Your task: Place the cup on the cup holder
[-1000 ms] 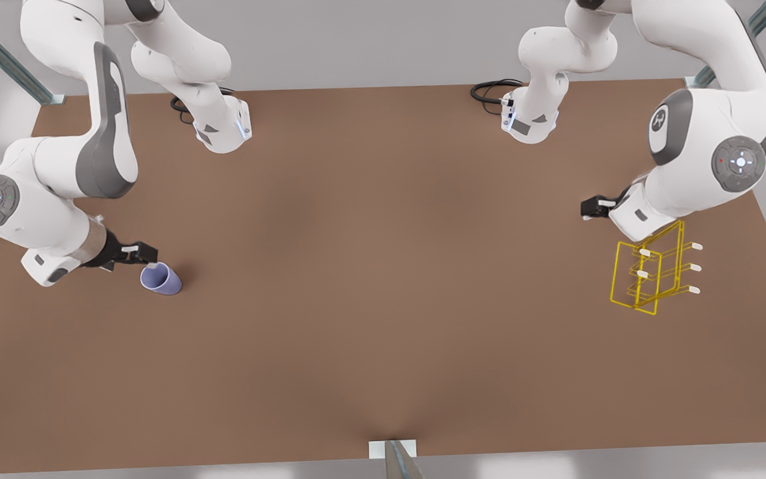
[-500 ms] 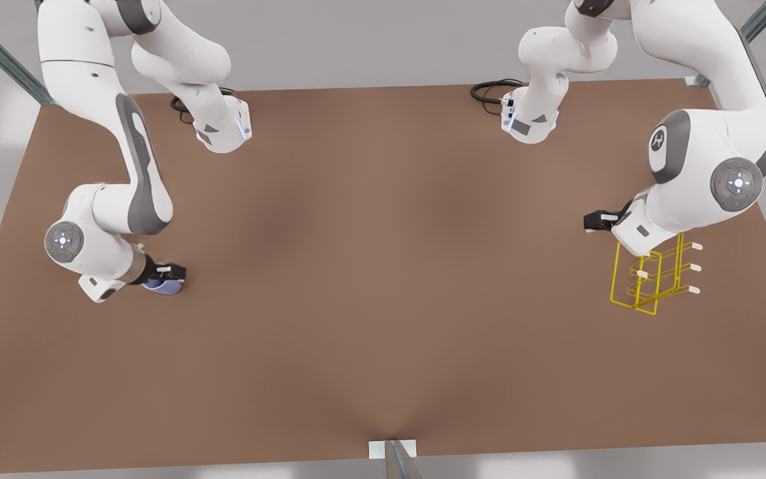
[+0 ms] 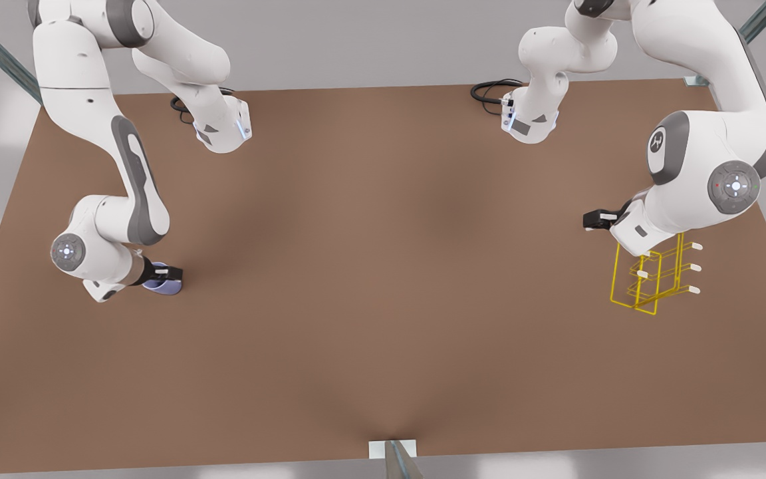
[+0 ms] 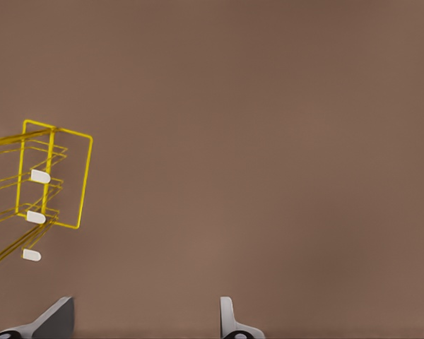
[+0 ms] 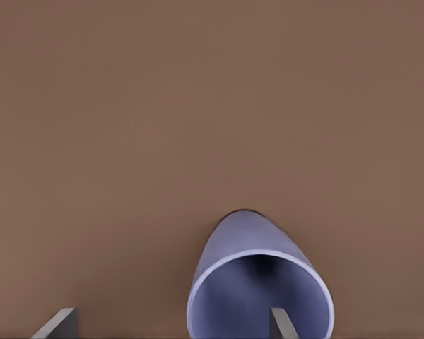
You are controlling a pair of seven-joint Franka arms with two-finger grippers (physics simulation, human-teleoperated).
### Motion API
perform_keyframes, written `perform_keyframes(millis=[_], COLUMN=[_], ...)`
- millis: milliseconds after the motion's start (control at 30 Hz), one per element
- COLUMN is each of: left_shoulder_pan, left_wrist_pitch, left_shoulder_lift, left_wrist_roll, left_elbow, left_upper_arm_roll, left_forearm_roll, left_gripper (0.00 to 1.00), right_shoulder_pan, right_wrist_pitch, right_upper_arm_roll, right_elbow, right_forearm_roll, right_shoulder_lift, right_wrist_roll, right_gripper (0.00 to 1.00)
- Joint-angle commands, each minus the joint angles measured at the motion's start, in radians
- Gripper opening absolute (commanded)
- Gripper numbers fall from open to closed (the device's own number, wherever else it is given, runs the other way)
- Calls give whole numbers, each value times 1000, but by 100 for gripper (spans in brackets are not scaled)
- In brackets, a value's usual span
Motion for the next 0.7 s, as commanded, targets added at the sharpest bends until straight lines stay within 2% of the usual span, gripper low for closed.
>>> perform_keyframes(millis=[0, 333, 367, 433, 467, 500, 567, 667], left_shoulder_pan=[1, -1, 1, -1, -1, 1, -1, 1], left_wrist_pitch=[-6, -6, -6, -8, -8, -6, -8, -8], left_shoulder_lift=[-1, 5, 5, 5, 5, 5, 5, 5], left_wrist_roll=[4, 4, 4, 4, 4, 6, 7, 7], left_elbow=[0, 0, 0, 0, 0, 0, 0, 0], left_upper_arm_roll=[0, 0, 0, 0, 0, 0, 0, 0], left_forearm_roll=[1, 1, 1, 1, 1, 1, 1, 1], left_gripper=[100, 100, 100, 100, 100, 100, 100, 100], right_shoulder_pan=[-4, -2, -2, -4, -6, -12, -13, -13], right_wrist_pitch=[12, 26, 26, 31, 52, 87, 95, 135], right_upper_arm_roll=[-1, -1, -1, 1, -1, -1, 1, -1], right_elbow=[-8, -34, -34, -33, -34, -33, -30, -33], right_forearm_roll=[0, 0, 0, 0, -1, -1, -9, -32], right_shoulder_lift=[6, 44, 47, 55, 59, 69, 70, 78], right_wrist_roll=[-36, -30, -30, -30, -31, -34, -34, -34], right_gripper=[100, 100, 97, 76, 69, 68, 38, 22])
